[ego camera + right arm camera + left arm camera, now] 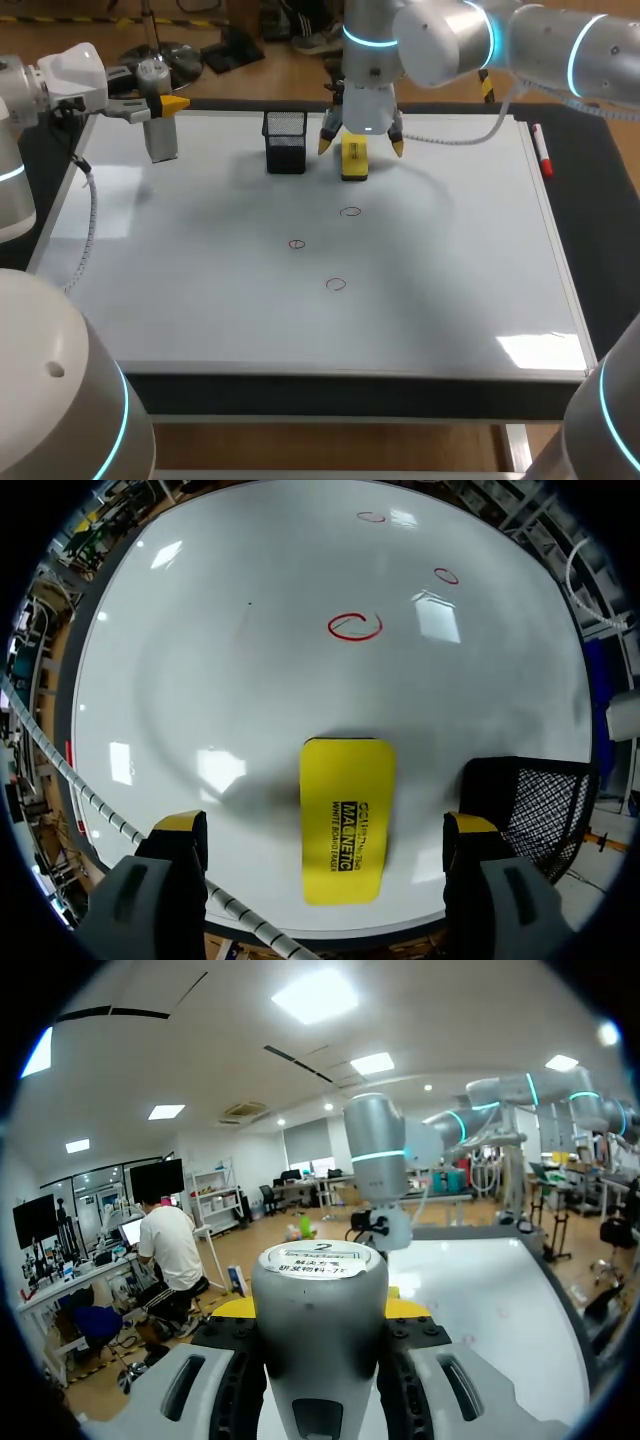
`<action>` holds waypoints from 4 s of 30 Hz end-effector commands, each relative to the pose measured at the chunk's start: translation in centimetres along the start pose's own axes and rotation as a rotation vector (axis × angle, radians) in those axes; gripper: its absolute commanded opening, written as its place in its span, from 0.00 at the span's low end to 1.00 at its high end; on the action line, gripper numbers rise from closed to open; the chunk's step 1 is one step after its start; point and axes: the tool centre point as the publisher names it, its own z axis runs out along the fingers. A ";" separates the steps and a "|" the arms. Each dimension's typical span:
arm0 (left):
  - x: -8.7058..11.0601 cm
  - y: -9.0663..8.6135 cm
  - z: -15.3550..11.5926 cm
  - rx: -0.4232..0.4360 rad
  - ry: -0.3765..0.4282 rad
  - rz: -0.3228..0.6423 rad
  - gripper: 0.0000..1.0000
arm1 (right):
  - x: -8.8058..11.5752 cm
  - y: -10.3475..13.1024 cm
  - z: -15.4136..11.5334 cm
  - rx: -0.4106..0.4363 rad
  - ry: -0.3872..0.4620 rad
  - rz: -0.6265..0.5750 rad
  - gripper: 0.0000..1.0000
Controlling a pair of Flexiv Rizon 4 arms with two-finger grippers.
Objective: Pick up the inspection probe, press it on each red-marked spot on the whiteboard one by one, put down the probe, pick up the eraser, and wipe off all the red marks.
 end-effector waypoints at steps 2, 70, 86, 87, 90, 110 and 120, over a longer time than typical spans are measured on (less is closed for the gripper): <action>0.0 0.0 0.0 0.002 -0.001 0.002 0.00 | -0.1 -0.3 0.0 -0.008 0.006 -0.002 0.46; 0.0 0.0 0.0 0.002 -0.001 0.002 0.00 | 23.5 13.7 -5.5 0.046 0.054 0.866 0.00; 0.0 0.0 0.0 0.002 -0.001 0.002 0.00 | 23.7 14.2 -5.4 0.046 0.077 0.890 0.00; 0.0 0.0 0.0 0.002 -0.001 0.002 0.00 | 23.7 14.2 -5.4 0.046 0.077 0.890 0.00; 0.0 0.0 0.0 0.002 -0.001 0.002 0.00 | 23.7 14.2 -5.4 0.046 0.077 0.890 0.00; 0.0 0.0 0.0 0.002 -0.001 0.002 0.00 | 23.7 14.2 -5.4 0.046 0.077 0.890 0.00; 0.4 -0.2 -0.1 0.003 0.000 0.004 0.00 | 23.7 14.2 -5.4 0.046 0.077 0.890 0.00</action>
